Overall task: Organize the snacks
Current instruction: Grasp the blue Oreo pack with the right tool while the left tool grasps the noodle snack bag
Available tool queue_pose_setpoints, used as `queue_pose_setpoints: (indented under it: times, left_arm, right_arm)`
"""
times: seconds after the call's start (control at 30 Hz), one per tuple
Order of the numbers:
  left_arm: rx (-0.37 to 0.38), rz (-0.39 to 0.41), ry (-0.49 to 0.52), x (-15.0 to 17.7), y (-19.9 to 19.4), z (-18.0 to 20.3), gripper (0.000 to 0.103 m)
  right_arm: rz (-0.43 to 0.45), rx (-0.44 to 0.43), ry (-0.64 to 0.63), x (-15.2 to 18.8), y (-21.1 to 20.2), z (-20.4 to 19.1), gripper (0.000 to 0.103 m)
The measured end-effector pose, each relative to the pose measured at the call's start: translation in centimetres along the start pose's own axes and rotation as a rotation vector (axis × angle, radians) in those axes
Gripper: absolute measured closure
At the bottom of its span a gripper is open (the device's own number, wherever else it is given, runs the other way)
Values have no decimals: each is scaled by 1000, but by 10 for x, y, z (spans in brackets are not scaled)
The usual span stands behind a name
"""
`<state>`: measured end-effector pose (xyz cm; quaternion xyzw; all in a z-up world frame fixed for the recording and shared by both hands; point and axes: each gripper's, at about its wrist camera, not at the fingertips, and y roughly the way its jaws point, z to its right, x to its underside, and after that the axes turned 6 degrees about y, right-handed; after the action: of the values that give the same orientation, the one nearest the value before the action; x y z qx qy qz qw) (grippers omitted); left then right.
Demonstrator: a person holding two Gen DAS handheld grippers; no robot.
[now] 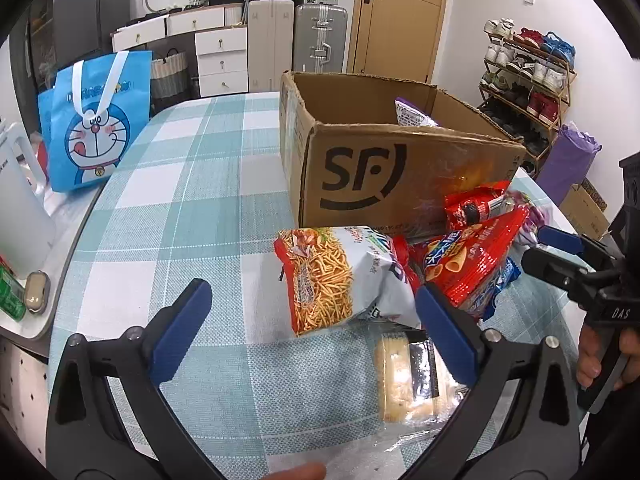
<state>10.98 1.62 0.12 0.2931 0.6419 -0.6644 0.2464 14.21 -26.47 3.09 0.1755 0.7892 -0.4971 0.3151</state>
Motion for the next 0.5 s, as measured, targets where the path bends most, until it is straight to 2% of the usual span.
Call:
queue_pose_setpoints:
  times: [0.13, 0.27, 0.5]
  left_arm:
    - [11, -9, -2, 0, 5, -2, 4]
    - [9, -14, -1, 0, 8, -3, 4]
    - [19, -17, -7, 1, 9, -4, 4]
  right_arm:
    - [-6, -4, -22, 2, 2, -4, 1]
    - [-5, -88, -23, 4, -1, -7, 1]
    - [-25, -96, -90, 6, 0, -20, 1]
